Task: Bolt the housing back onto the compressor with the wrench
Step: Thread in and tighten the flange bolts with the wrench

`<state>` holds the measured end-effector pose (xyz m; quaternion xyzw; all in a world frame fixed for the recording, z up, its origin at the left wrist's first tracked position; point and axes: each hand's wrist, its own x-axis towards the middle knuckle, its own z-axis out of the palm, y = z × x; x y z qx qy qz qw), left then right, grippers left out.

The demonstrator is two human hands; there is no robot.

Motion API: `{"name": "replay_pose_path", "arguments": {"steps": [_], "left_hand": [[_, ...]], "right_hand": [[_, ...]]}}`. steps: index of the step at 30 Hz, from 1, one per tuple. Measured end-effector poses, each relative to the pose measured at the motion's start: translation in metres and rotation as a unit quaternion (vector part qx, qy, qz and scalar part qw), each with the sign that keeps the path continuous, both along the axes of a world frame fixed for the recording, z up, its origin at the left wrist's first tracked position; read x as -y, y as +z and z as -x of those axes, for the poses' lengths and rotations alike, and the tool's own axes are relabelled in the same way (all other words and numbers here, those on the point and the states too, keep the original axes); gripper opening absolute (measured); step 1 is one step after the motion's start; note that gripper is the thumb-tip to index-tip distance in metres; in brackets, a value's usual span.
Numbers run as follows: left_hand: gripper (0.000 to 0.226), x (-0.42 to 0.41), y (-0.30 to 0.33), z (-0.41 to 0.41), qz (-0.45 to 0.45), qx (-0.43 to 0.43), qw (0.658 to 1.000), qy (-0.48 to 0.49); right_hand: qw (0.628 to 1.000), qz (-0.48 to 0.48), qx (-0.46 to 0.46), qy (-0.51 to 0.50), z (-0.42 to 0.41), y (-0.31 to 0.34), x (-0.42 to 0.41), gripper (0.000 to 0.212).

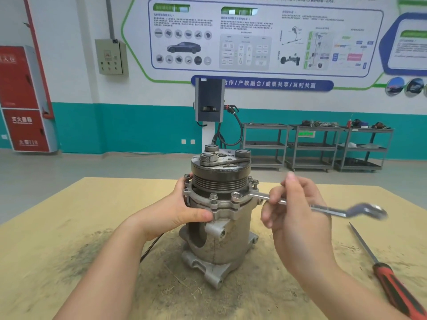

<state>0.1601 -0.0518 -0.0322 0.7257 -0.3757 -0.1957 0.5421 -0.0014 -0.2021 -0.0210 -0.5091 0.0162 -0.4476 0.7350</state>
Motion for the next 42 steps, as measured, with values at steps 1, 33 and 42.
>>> {"name": "replay_pose_path", "arguments": {"steps": [1,33,42], "left_hand": [[0.143,0.0,0.0,0.0,0.0,-0.002,1.0,-0.001],[0.147,-0.001,0.001,0.001,0.0,-0.013,1.0,-0.007],[0.15,0.001,-0.006,-0.004,0.02,-0.026,0.999,-0.019]], "right_hand": [[0.998,0.054,0.004,-0.027,0.006,-0.003,-0.009,0.016],[0.988,-0.05,-0.028,0.145,-0.012,0.02,0.037,0.011],[0.987,0.125,0.022,0.095,0.0,0.007,0.035,0.015]]}}
